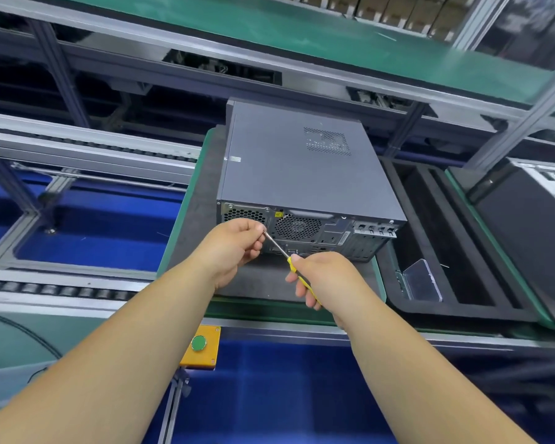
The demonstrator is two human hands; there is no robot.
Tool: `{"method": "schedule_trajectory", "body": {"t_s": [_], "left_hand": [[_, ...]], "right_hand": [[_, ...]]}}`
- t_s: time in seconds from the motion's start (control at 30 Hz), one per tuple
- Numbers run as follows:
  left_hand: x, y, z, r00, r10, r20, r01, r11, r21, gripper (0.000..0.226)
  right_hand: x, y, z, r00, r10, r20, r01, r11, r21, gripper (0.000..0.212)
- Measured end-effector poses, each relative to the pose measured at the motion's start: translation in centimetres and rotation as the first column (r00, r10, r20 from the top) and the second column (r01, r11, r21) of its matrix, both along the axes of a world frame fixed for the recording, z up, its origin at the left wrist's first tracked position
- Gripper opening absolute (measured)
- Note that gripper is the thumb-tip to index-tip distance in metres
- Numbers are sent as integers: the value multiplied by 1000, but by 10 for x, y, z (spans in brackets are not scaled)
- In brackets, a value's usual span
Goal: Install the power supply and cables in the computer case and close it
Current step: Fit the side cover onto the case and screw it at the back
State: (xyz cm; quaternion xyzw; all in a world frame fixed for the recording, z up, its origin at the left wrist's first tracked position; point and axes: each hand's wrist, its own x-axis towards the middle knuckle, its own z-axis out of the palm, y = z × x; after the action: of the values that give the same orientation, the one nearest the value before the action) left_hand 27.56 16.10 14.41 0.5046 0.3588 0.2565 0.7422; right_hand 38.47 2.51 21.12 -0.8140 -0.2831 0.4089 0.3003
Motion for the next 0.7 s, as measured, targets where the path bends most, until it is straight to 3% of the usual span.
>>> {"method": "schedule_trajectory", "body": {"t_s": [0.23, 0.33, 0.53, 0.7], "left_hand": [[2, 13, 0, 988, -103, -113, 128, 959, 252, 19], [3, 15, -1, 987, -108, -119, 137, 950, 281, 19], [5, 11, -4, 995, -95, 38, 92, 993, 75, 19], [10, 5, -3, 995, -52, 87, 59, 995, -85, 13]], "right_hand": [[7, -2, 6, 1000, 7, 21, -7, 1000, -2, 42], [8, -2, 7, 1000, -1, 6, 1, 1000, -4, 42], [9, 0, 7, 1000, -17, -15, 17, 1000, -3, 40], [9, 0, -1, 997, -39, 64, 37, 999, 26, 26]]}}
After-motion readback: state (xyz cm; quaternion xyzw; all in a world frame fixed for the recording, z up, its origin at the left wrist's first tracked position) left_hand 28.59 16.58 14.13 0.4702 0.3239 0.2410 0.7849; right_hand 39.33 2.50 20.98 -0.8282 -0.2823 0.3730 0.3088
